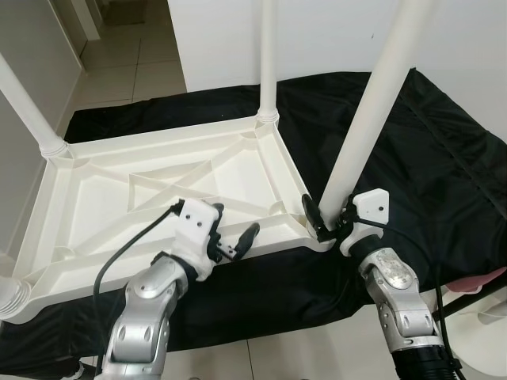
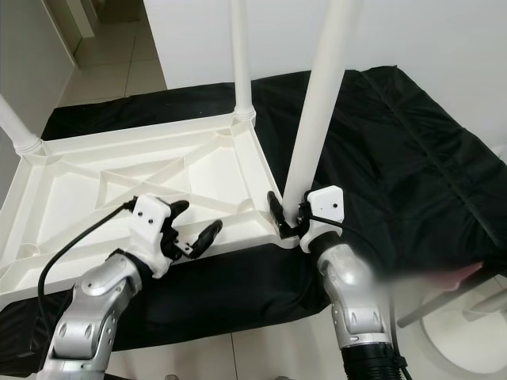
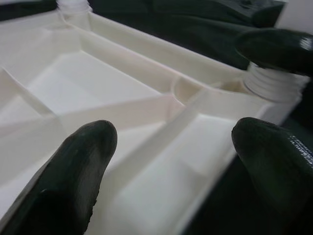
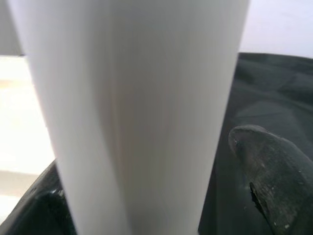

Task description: Building children table

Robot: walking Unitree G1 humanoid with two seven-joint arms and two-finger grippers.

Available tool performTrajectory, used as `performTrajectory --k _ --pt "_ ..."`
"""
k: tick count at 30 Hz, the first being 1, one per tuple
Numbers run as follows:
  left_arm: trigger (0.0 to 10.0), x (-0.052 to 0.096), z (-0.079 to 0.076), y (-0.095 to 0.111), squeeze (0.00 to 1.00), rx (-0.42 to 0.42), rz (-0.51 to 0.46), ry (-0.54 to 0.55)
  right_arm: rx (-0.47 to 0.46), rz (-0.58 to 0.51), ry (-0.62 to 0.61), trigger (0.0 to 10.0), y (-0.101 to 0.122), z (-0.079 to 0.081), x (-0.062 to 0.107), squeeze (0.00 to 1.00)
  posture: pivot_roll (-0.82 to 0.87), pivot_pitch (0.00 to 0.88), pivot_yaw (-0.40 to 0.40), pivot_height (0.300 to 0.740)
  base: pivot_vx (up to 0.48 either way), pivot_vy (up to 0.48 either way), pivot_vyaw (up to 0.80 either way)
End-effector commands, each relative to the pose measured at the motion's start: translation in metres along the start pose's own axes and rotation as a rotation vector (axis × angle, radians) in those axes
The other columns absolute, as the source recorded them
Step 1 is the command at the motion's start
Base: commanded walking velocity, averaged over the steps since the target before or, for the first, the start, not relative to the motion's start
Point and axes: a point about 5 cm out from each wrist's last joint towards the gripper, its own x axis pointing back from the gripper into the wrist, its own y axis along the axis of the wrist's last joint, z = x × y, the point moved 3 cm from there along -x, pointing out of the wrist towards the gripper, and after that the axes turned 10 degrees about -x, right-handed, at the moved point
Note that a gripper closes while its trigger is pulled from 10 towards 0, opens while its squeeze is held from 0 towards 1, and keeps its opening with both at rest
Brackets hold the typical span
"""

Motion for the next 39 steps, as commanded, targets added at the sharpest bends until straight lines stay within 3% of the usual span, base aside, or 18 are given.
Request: performTrajectory --k 1,5,6,7,8,9,10,17,22,23,24,31,33,39 --pt "10.0 0.003 -0.01 0.009 0.0 0.015 -0.045 -0.101 -0.012 0.01 0.05 10.0 -0.002 0.004 0.003 0.0 -0.11 0.104 0.047 0.74 0.0 0.0 0.0" --pt "10.0 0.004 -0.015 0.012 0.0 0.043 -0.06 -0.155 0.002 0.024 0.096 10.0 -0.002 0.003 0.003 0.0 -0.1 0.103 0.049 0.74 0.0 0.0 0.0" --pt "10.0 0.006 -0.017 0.011 0.0 0.034 -0.052 -0.176 0.018 0.032 0.114 8.7 -0.001 0.001 0.003 0.0 -0.1 0.101 0.049 0.74 0.0 0.0 0.0" --pt "10.0 0.007 -0.018 0.01 0.0 0.03 -0.044 -0.193 0.031 0.038 0.131 5.5 -0.001 0.0 0.001 0.0 -0.1 0.096 0.051 0.74 0.0 0.0 0.0" --pt "10.0 0.007 -0.018 0.01 0.0 0.03 -0.044 -0.193 0.031 0.038 0.131 5.5 -0.001 0.0 0.001 0.0 -0.1 0.096 0.051 0.74 0.0 0.0 0.0" --pt "10.0 0.008 -0.02 0.008 0.0 0.038 -0.04 -0.206 0.047 0.045 0.144 3.3 -0.001 -0.002 0.0 0.0 -0.11 0.096 0.055 0.74 0.0 0.0 0.0" --pt "10.0 0.008 -0.021 0.007 0.0 0.033 -0.034 -0.204 0.072 0.055 0.156 0.0 -0.001 -0.005 0.0 0.0 -0.1 0.084 0.064 0.74 0.0 0.0 0.0" --pt "10.0 0.005 -0.023 0.008 0.0 0.026 -0.034 -0.184 0.095 0.07 0.172 0.0 -0.002 -0.01 -0.002 0.0 -0.09 0.085 0.062 0.74 0.0 0.0 0.0" --pt "10.0 0.007 -0.024 0.006 0.0 -0.01 -0.028 -0.167 0.073 0.08 0.182 0.0 -0.005 -0.005 0.002 0.0 -0.09 0.062 0.048 0.74 0.0 0.0 0.0" --pt "10.0 0.007 -0.022 0.004 0.0 -0.023 -0.017 -0.148 0.057 0.086 0.168 3.7 -0.008 -0.003 0.004 0.0 -0.1 0.052 0.047 0.74 0.0 0.0 0.0" --pt "10.0 0.006 -0.021 0.004 0.0 -0.019 -0.017 -0.141 0.038 0.088 0.137 10.0 -0.01 -0.001 0.006 0.0 -0.1 0.045 0.046 0.74 0.0 0.0 0.0" --pt "10.0 0.002 -0.022 0.003 0.0 -0.05 -0.015 -0.133 -0.008 0.095 0.052 10.0 -0.017 0.004 0.011 0.0 -0.09 0.027 0.034 0.74 0.0 0.0 0.0" --pt "10.0 0.002 -0.018 0.002 0.0 -0.066 -0.011 -0.121 -0.058 0.093 -0.126 10.0 -0.023 0.012 0.018 0.0 -0.09 0.012 0.04 0.74 0.0 0.0 0.0" --pt "10.0 0.002 -0.019 0.002 0.0 -0.078 -0.008 -0.147 -0.089 0.108 -0.291 10.0 -0.028 0.021 0.022 0.0 -0.09 0.003 0.042 0.74 0.0 0.0 0.0"
